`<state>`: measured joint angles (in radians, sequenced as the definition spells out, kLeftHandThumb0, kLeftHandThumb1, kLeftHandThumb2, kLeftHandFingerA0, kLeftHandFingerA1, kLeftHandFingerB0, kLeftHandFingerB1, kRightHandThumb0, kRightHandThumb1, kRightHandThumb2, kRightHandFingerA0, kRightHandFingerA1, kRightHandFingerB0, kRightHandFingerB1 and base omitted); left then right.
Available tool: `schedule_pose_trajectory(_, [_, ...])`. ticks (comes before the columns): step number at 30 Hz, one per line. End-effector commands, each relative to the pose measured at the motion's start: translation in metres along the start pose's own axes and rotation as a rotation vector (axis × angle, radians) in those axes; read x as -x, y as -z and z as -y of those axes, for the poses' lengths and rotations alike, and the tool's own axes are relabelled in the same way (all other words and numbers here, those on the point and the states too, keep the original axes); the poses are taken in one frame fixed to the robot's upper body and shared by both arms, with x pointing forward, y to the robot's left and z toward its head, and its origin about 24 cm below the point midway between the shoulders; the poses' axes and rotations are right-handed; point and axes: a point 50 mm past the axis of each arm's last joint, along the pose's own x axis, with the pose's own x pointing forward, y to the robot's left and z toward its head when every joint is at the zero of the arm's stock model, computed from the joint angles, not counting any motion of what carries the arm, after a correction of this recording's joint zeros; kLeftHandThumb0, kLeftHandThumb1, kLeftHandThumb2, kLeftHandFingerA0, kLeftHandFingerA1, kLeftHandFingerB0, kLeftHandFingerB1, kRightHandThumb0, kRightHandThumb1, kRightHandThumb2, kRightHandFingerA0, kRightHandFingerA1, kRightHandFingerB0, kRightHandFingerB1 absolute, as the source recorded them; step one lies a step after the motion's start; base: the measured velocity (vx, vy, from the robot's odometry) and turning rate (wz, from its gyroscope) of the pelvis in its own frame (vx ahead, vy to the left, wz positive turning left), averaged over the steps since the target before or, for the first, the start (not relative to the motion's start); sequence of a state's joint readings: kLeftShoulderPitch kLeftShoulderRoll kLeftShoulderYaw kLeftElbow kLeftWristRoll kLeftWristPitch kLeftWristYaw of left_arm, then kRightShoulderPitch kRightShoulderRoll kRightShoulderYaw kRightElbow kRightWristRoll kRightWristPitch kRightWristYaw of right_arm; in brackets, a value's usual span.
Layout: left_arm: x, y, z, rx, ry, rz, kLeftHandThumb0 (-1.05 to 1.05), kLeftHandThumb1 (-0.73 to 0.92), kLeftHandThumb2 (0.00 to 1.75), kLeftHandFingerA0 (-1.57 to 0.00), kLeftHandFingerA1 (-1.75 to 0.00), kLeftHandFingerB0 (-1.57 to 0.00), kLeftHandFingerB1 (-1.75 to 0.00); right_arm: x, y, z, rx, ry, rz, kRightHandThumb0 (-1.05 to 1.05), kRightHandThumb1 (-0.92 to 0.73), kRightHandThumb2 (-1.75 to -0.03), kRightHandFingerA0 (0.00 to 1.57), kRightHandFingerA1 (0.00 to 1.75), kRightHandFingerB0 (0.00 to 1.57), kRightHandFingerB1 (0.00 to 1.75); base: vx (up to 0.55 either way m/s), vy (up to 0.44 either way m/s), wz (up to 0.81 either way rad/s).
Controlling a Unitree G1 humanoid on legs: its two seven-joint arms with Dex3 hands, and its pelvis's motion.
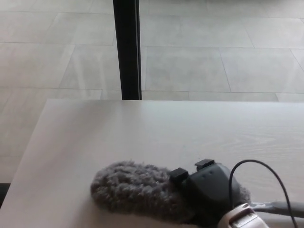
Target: The robot uses its right hand to pick up the duster kept in the middle of the desk and use it to wipe the desk by swiping its surface twice
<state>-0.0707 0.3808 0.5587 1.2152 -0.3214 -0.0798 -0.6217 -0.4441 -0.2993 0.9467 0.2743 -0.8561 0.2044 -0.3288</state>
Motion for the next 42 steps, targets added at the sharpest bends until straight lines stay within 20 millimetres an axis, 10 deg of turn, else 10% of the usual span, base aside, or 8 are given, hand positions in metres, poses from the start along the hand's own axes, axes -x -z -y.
schedule_pose_trajectory(1, [0.001, -0.016, -0.004, -0.011, 0.000, 0.051, -0.92, 0.92, 0.76, -0.20, -1.42, -0.07, -1.31, 0.027, -0.029, -0.023, -0.111, -0.274, 0.144, -0.19, -0.68, -0.60, 0.85, 1.65, 0.76, 0.85, 0.00, 0.000, 0.00])
schedule_pose_trajectory(7, [0.001, -0.016, -0.004, -0.012, -0.001, 0.059, -0.93, 0.92, 0.73, -0.29, -1.39, -0.12, -1.25, 0.026, 0.003, -0.024, -0.020, -0.262, 0.098, -0.21, -0.53, -0.95, 1.17, 1.34, 0.82, 1.02, 0.00, 0.000, 0.00])
schedule_pose_trajectory(10, [0.001, -0.016, -0.003, -0.011, 0.010, 0.063, -0.92, 0.92, 0.77, -0.22, -1.44, -0.07, -1.32, 0.023, 0.019, -0.024, 0.017, -0.253, 0.053, -0.11, -0.66, -0.91, 0.88, 1.75, 0.73, 1.32, 0.00, 0.000, 0.00])
schedule_pose_trajectory(16, [0.001, -0.015, -0.004, -0.016, -0.010, 0.069, -0.88, 0.77, 1.24, -0.49, -1.04, -0.27, -0.90, 0.015, 0.053, -0.017, 0.072, -0.278, -0.048, -0.16, -0.73, -0.80, 0.83, 1.75, 0.73, 1.13, 0.00, 0.000, 0.00])
schedule_pose_trajectory(30, [0.005, -0.007, -0.006, 0.007, -0.006, 0.070, -0.98, 0.83, 1.24, -0.52, -1.07, -0.33, -0.94, 0.015, 0.138, -0.002, 0.122, -0.245, -0.421, -0.24, -0.80, -0.65, 0.75, 1.71, 0.68, 0.90, 0.00, 0.000, 0.00])
schedule_pose_trajectory(31, [0.005, -0.006, -0.006, 0.017, -0.011, 0.068, -0.93, 0.79, 1.23, -0.54, -1.08, -0.35, -0.95, 0.020, 0.145, -0.003, 0.129, -0.250, -0.453, -0.32, -0.60, -0.98, 1.06, 1.31, 0.75, 0.93, 0.00, 0.000, 0.00])
schedule_pose_trajectory(39, [0.007, -0.001, -0.007, 0.028, -0.018, 0.068, -0.95, 0.80, 1.22, -0.52, -1.08, -0.33, -0.94, 0.038, 0.172, -0.010, 0.130, -0.319, -0.624, -0.22, -0.76, -0.57, 0.73, 1.75, 0.66, 0.84, 0.00, 0.000, 0.00])
schedule_pose_trajectory(42, [0.007, -0.001, -0.007, 0.032, -0.022, 0.066, -0.97, 0.83, 1.24, -0.55, -1.10, -0.34, -0.95, 0.049, 0.183, -0.012, 0.161, -0.326, -0.677, -0.37, -0.55, -0.94, 1.07, 1.32, 0.72, 1.01, 0.00, 0.000, 0.00])
